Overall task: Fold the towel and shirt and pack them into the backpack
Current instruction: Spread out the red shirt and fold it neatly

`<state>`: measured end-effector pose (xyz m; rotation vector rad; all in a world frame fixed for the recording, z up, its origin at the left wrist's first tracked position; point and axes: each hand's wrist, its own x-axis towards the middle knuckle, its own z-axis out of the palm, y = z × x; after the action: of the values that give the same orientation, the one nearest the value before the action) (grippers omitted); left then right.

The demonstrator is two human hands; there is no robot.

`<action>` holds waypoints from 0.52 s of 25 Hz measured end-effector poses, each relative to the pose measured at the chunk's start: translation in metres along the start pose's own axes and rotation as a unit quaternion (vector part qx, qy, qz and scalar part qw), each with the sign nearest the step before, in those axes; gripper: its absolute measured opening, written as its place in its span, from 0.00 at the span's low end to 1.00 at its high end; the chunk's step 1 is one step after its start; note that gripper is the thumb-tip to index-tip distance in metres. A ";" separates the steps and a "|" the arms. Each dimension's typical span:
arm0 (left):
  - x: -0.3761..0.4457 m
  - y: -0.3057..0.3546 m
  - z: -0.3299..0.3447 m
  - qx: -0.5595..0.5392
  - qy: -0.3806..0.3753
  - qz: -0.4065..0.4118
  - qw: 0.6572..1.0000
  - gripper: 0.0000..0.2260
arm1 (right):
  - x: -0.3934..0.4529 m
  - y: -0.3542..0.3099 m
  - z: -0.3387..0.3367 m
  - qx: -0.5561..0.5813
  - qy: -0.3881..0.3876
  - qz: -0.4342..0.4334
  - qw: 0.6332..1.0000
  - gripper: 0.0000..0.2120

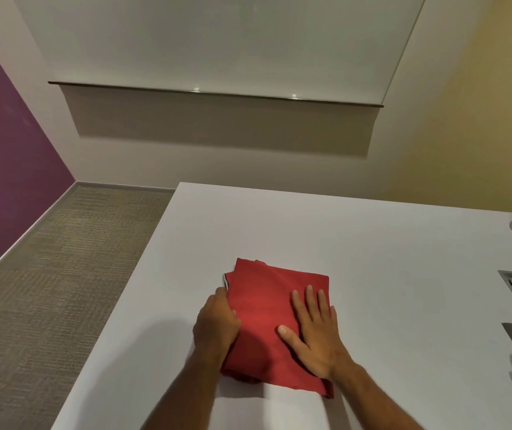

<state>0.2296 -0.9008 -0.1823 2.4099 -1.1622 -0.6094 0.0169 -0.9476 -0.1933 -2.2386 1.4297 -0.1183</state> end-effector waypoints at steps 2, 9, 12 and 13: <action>-0.004 0.000 0.007 0.034 0.094 0.107 0.989 0.21 | 0.000 0.001 -0.007 0.165 0.083 0.101 0.978 0.50; -0.026 0.001 0.042 0.168 0.016 0.237 0.957 0.44 | 0.005 0.007 -0.041 0.613 -0.090 0.281 0.733 0.35; -0.035 0.003 0.046 0.184 -0.023 0.198 0.962 0.52 | 0.001 -0.002 -0.035 0.656 -0.132 0.262 0.696 0.25; -0.035 0.002 0.047 0.186 -0.041 0.188 0.963 0.53 | 0.002 -0.003 -0.032 0.660 -0.119 0.256 0.696 0.27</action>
<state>0.1836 -0.8819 -0.2127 2.3682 -1.8554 -0.3970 0.0103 -0.9590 -0.1641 -0.6109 1.1152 -0.4669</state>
